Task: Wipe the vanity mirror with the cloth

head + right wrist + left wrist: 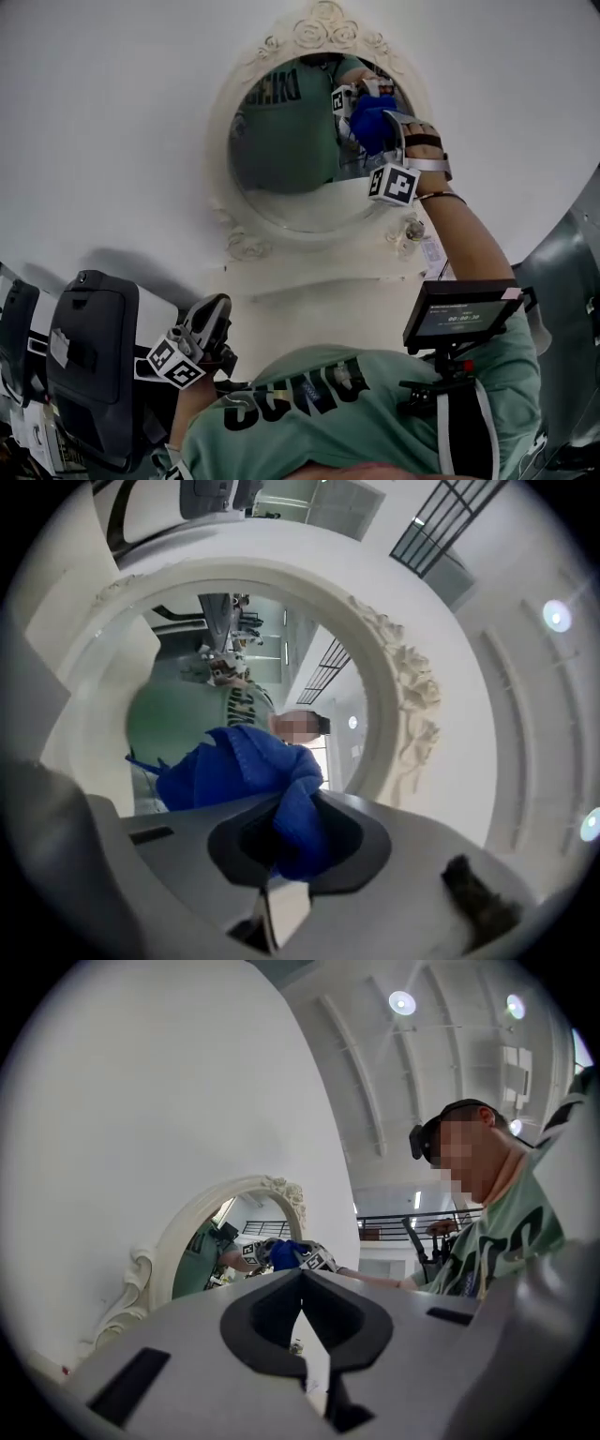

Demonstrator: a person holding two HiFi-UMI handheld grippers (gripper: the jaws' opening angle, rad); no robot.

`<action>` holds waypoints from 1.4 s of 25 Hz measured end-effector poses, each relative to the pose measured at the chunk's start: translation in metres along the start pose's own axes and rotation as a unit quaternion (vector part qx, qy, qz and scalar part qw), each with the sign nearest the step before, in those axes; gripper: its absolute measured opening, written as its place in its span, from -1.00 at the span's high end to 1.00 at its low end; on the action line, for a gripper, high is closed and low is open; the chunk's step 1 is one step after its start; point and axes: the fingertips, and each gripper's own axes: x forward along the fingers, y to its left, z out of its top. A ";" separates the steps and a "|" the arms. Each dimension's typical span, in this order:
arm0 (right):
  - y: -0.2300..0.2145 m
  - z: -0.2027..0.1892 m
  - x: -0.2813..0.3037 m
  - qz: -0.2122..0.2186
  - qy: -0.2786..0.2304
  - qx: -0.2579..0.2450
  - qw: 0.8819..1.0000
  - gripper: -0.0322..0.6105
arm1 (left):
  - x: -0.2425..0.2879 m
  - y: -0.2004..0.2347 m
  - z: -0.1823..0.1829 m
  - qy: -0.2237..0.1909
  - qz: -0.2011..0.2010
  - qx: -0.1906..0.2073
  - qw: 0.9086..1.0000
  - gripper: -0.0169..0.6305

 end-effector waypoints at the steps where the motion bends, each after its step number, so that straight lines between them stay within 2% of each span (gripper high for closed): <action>1: -0.018 0.000 0.006 -0.017 0.003 -0.012 1.000 0.75 | -0.002 0.000 0.003 -0.005 0.000 0.003 1.000 0.92; 5: -0.058 0.006 0.023 -0.060 0.005 -0.059 0.996 0.74 | -0.008 0.004 0.011 -0.026 0.004 0.018 0.999 0.91; 9: -0.056 0.010 0.030 -0.080 0.010 -0.110 0.991 0.74 | -0.010 0.005 0.020 -0.041 0.004 0.030 0.999 0.91; 13: -0.051 0.007 0.034 -0.091 0.008 -0.128 0.988 0.75 | -0.003 0.006 0.022 -0.042 -0.001 0.036 0.998 0.92; 16: -0.047 0.005 0.032 -0.083 0.012 -0.116 0.990 0.75 | 0.003 0.005 0.020 -0.038 -0.004 0.035 0.999 0.91; 20: -0.039 -0.011 0.026 -0.066 0.035 -0.065 0.995 0.75 | 0.010 0.000 0.013 -0.027 -0.012 0.029 0.999 0.91; 25: 0.014 -0.054 0.007 -0.030 0.071 -0.035 0.996 0.75 | 0.004 0.008 -0.004 -0.011 0.002 0.011 1.000 0.91; 28: 0.066 -0.079 -0.007 0.012 0.098 -0.015 0.995 0.75 | -0.001 0.018 -0.016 -0.002 0.018 -0.013 1.000 0.91; 31: 0.150 -0.096 -0.021 0.094 0.124 0.020 0.988 0.75 | -0.001 0.036 -0.034 0.019 0.033 -0.045 0.998 0.92; 33: 0.227 -0.093 -0.045 0.192 0.137 0.058 0.970 0.75 | -0.004 0.043 -0.049 0.038 0.040 -0.070 0.996 0.91; 35: 0.316 -0.063 -0.082 0.313 0.133 0.096 0.936 0.75 | -0.016 0.046 -0.062 0.050 0.053 -0.094 0.993 0.91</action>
